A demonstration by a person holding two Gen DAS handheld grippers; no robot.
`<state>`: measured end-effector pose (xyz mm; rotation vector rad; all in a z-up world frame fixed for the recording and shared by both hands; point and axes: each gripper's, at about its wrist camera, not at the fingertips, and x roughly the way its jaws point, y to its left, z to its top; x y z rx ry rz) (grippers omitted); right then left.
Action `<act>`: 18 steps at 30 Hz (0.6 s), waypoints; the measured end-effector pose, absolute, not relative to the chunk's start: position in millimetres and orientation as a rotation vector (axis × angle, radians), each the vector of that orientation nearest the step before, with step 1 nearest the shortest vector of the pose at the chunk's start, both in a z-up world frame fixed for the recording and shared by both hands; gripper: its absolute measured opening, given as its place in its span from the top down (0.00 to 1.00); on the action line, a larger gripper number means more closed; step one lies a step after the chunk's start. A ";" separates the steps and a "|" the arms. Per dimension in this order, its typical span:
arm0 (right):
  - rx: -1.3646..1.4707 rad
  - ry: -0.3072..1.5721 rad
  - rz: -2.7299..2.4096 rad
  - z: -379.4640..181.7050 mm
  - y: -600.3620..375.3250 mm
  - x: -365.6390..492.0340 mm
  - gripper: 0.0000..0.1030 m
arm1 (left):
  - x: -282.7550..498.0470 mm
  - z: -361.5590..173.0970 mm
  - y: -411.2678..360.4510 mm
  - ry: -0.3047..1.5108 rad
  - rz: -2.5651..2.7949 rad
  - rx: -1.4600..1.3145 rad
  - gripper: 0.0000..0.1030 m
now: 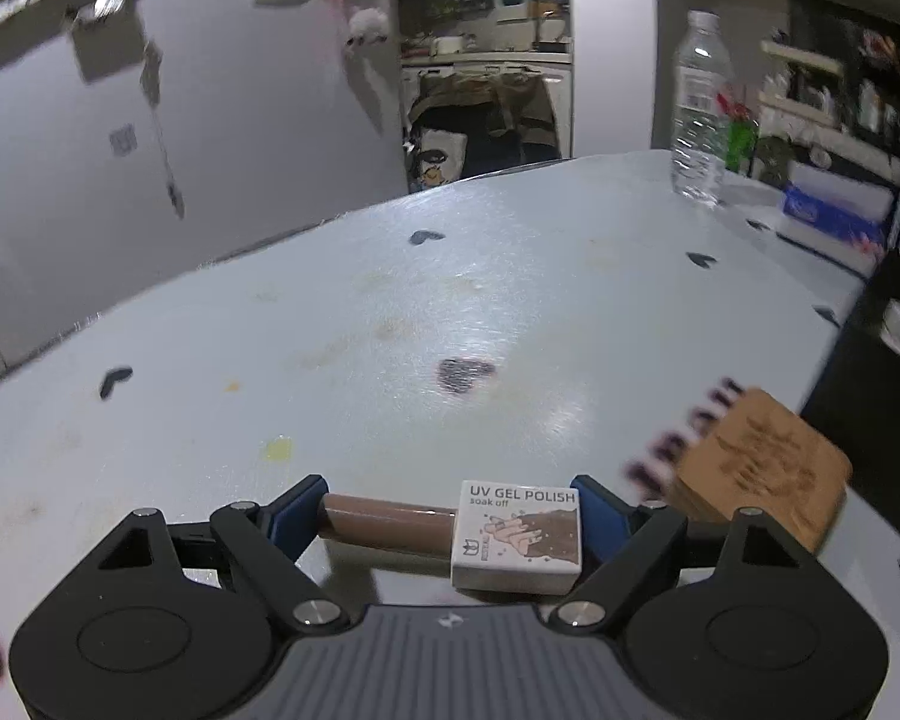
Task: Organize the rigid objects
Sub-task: 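Carry the UV gel polish box into the black box and release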
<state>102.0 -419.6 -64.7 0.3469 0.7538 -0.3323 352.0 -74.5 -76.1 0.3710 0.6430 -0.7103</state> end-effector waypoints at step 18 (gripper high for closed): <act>0.353 0.746 -0.337 -65.0 -419.1 101.0 0.92 | 229.8 20.4 -126.1 0.470 -1.258 0.420 0.16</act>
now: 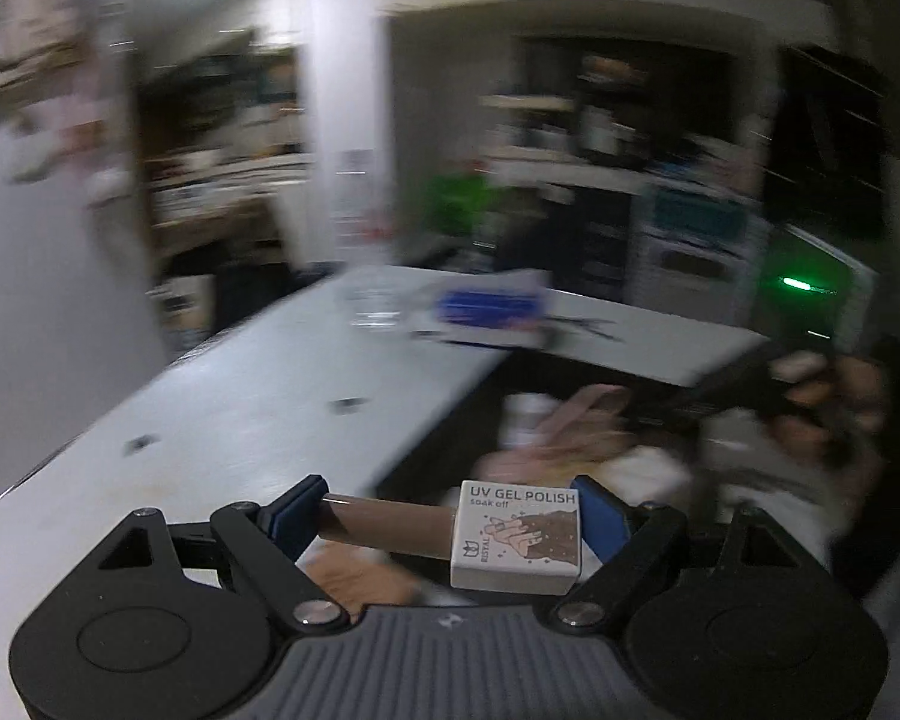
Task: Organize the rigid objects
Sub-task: 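Carry the UV gel polish box into the black box and release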
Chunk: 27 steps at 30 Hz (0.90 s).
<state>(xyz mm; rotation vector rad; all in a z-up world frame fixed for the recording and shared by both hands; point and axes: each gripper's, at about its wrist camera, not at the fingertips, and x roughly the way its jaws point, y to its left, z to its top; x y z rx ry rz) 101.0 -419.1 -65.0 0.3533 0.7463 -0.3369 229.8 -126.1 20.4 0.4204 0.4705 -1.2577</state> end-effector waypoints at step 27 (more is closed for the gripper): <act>0.362 0.742 -0.336 -65.1 -420.2 99.9 0.92 | 205.8 -1.9 -183.6 0.656 -1.444 0.639 0.03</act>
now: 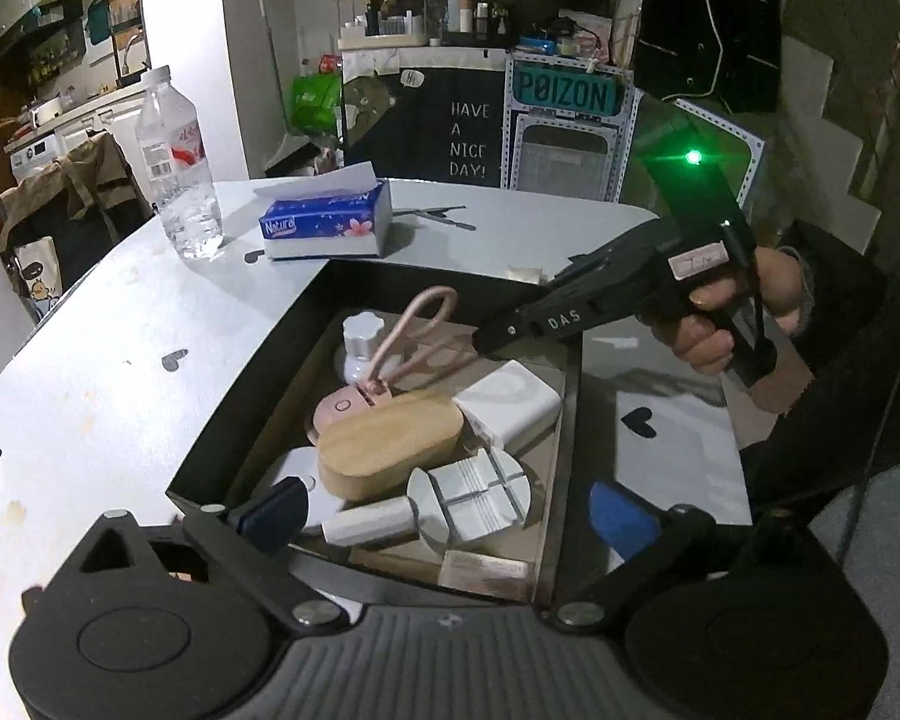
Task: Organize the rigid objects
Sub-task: 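Carry the UV gel polish box into the black box and release, then move the left gripper back and grasp the carved wooden square stamp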
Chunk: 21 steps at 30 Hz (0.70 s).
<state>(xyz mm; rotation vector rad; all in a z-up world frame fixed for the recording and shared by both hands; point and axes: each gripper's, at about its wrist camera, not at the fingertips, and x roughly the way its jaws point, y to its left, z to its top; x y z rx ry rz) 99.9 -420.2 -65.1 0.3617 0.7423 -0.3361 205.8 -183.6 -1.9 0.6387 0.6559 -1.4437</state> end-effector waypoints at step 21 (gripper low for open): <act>0.357 0.731 -0.348 -60.0 -415.8 93.5 0.93 | 197.0 -5.3 -174.9 0.719 -1.385 0.625 0.03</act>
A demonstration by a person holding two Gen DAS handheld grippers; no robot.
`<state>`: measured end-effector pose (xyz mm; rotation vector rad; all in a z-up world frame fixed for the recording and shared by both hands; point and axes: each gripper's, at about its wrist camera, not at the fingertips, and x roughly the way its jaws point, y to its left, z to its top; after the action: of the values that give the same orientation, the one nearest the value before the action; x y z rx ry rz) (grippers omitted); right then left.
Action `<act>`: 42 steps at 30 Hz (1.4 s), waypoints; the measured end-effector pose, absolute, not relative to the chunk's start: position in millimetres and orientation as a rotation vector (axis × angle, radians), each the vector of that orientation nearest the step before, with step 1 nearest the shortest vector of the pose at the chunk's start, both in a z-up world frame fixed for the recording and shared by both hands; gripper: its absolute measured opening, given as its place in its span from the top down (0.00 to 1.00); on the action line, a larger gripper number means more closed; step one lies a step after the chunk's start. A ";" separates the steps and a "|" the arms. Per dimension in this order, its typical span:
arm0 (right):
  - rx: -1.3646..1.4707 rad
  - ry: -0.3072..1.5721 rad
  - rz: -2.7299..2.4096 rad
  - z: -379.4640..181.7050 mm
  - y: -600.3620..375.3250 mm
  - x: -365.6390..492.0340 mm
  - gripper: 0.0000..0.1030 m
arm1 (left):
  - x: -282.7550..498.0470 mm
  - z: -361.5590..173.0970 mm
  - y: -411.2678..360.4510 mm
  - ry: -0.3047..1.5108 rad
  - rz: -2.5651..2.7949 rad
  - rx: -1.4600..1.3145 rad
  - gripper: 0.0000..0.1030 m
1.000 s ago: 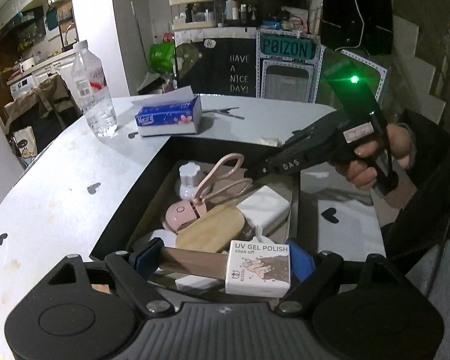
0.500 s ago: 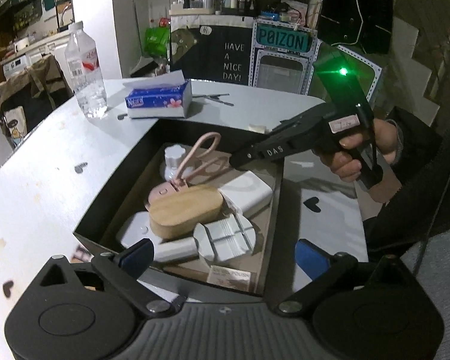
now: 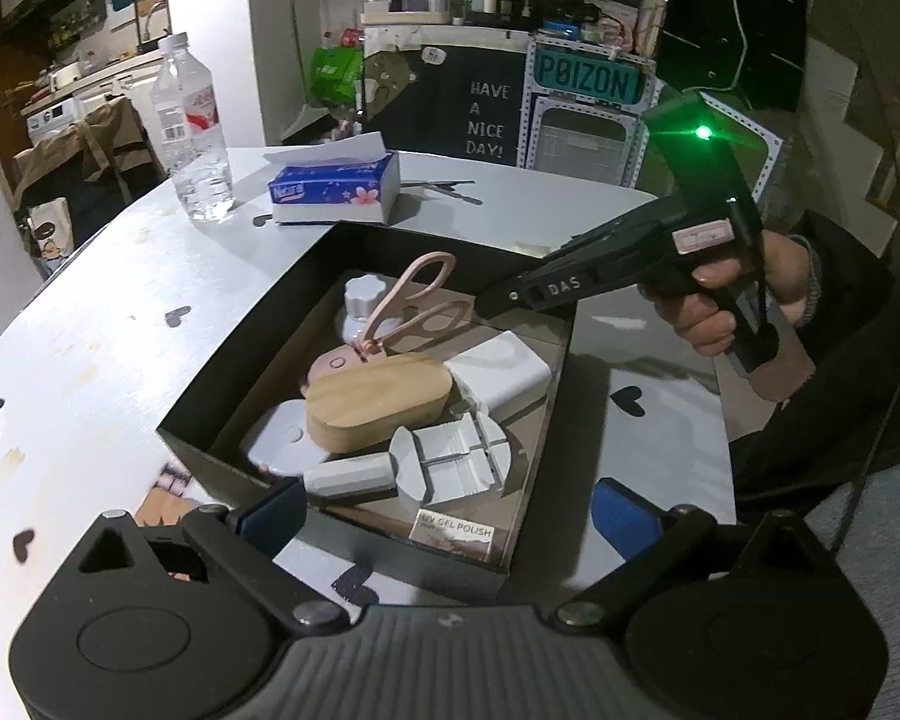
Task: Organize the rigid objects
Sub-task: 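Move the left gripper back and grasp the carved wooden square stamp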
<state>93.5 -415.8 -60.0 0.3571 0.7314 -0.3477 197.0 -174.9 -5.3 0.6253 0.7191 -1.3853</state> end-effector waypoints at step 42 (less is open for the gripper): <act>0.323 0.702 -0.355 -44.6 -407.4 83.2 0.94 | 326.1 -81.3 -135.4 0.686 -1.017 0.371 0.08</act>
<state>83.2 -407.4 -44.6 0.3228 0.7020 -0.3554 326.1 -135.4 -81.3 0.3712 0.6865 -1.0169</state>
